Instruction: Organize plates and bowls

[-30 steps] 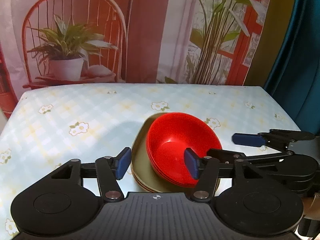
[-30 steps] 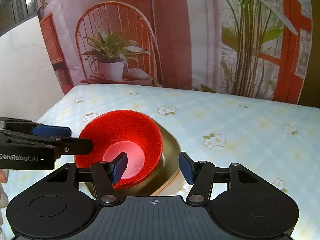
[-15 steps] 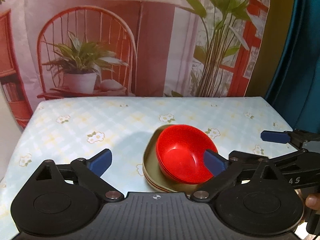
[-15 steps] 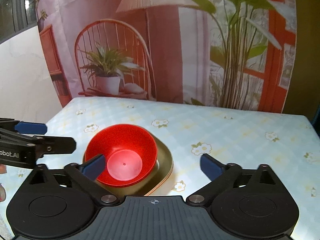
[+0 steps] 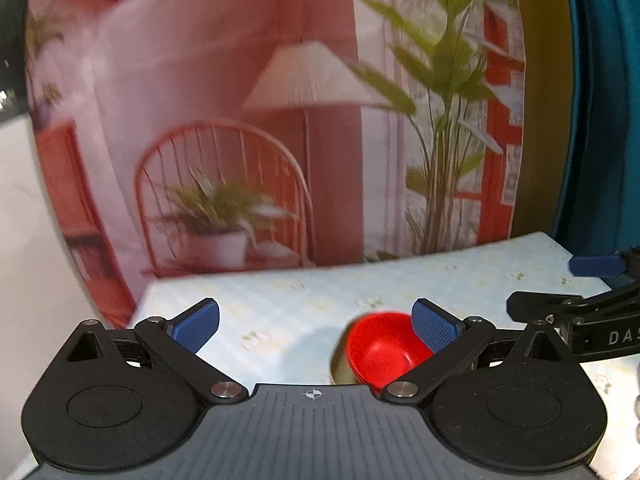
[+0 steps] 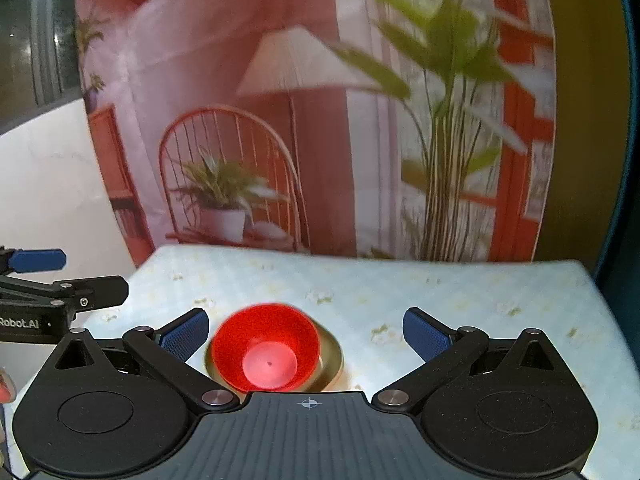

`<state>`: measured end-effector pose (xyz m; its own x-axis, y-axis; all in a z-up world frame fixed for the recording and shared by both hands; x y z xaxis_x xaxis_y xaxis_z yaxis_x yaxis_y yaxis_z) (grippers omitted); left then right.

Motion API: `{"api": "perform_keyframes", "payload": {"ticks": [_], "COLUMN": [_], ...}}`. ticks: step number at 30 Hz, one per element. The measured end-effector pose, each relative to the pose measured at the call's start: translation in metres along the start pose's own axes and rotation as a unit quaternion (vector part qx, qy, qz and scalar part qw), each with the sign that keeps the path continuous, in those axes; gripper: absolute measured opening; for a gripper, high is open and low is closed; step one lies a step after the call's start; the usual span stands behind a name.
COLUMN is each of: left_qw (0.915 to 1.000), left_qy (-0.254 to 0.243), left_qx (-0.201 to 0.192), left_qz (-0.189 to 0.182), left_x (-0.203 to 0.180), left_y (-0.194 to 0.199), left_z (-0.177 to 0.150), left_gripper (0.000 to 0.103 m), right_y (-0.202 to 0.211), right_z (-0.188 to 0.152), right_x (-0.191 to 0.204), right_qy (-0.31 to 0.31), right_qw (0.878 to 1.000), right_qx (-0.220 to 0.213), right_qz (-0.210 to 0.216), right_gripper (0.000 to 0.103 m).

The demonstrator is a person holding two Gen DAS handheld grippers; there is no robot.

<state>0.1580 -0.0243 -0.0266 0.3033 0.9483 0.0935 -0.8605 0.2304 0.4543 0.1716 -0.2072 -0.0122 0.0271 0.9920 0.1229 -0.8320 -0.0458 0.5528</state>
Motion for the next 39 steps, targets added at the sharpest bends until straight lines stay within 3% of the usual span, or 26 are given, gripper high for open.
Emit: {"api": "perform_keyframes", "payload": {"ticks": [10, 17, 23, 39], "left_qw": [0.9985, 0.9960, 0.9967, 0.9964], "left_qy": [0.022, 0.043, 0.027, 0.022], "left_qx": [-0.050, -0.079, -0.075, -0.080], "left_qz": [-0.002, 0.005, 0.013, 0.018], "left_x": [-0.004, -0.005, -0.011, -0.009], "left_y": [0.087, 0.133, 0.140, 0.144], "left_z": [0.027, 0.033, 0.034, 0.032], "left_gripper": [0.103, 0.103, 0.103, 0.103], "right_y": [0.087, 0.129, 0.145, 0.155], "right_z": [0.025, 0.034, 0.035, 0.032], "right_x": [0.015, 0.011, 0.012, 0.015], "right_qy": [0.008, -0.015, -0.006, -0.008], "right_qw": [0.998, 0.997, 0.997, 0.997], "right_qx": [-0.066, -0.081, -0.081, -0.080], "right_qz": [0.002, 0.005, -0.014, -0.006], "right_gripper": [0.103, 0.103, 0.103, 0.103]}}
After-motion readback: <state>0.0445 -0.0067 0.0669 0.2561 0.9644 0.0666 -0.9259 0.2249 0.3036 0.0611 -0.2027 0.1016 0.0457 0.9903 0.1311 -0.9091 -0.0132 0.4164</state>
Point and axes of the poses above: each gripper's, at about its wrist camera, not at the fingertips, and y roughly against the way its jaws point, x to its left, z to its top, the point moved 2 cm from there along -y, roughly the way its jaws point, and after that the axes turned 5 degrees about -z, right-handed, at the moved point
